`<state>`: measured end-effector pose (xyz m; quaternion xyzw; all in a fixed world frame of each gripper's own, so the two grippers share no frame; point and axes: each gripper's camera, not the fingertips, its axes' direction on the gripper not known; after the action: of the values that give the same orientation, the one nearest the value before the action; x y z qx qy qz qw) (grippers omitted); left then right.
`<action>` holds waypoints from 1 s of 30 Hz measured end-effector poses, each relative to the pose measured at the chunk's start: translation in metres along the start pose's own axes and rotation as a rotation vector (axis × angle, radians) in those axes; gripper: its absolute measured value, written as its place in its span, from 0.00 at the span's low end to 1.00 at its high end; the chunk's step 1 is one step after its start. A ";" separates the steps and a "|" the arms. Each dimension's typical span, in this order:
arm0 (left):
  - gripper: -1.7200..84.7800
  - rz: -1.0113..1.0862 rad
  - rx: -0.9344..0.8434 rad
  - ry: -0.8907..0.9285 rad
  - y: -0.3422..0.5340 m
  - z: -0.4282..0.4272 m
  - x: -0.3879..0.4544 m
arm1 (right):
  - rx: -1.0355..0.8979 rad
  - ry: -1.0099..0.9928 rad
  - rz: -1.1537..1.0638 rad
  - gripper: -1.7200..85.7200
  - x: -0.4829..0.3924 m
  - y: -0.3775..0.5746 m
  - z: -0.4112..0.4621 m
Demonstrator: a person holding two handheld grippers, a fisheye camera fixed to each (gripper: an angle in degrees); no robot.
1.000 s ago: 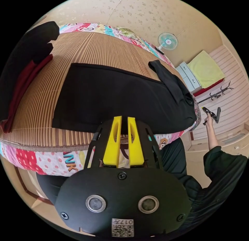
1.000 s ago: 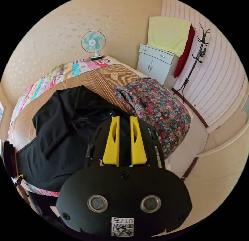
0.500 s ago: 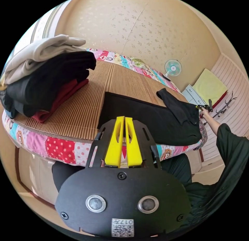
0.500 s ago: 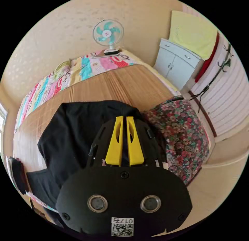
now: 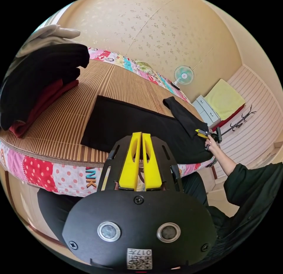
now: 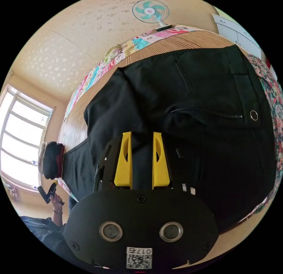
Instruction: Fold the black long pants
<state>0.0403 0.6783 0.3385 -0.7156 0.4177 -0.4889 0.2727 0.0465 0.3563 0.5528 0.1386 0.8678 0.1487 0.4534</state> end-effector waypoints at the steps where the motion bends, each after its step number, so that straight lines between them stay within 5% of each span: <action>1: 0.01 -0.014 0.005 0.013 0.005 -0.006 -0.006 | 0.005 -0.023 0.007 0.08 -0.004 0.003 0.002; 5: 0.01 -0.037 -0.024 0.082 0.023 -0.010 -0.025 | 0.148 -0.028 0.022 0.06 -0.063 -0.011 0.006; 10: 0.01 0.000 -0.084 0.149 0.055 -0.020 -0.011 | 0.227 -0.078 -0.322 0.06 -0.256 -0.087 0.025; 12: 0.02 0.027 -0.122 0.179 0.068 -0.023 0.000 | 0.079 -0.048 -0.486 0.07 -0.366 -0.117 0.084; 17: 0.03 0.010 -0.121 0.156 0.089 -0.045 -0.004 | -0.324 -0.107 -0.497 0.14 -0.469 -0.105 0.228; 23: 0.06 -0.047 -0.086 0.156 0.083 -0.070 -0.043 | -0.243 -0.054 -0.665 0.16 -0.461 -0.009 0.239; 30: 0.09 -0.035 -0.043 0.158 0.037 -0.055 -0.046 | -0.041 0.119 -0.392 0.15 -0.334 -0.028 0.186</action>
<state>-0.0311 0.7004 0.3075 -0.6878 0.4359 -0.5392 0.2149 0.3815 0.2296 0.6892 -0.0511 0.9002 0.0832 0.4243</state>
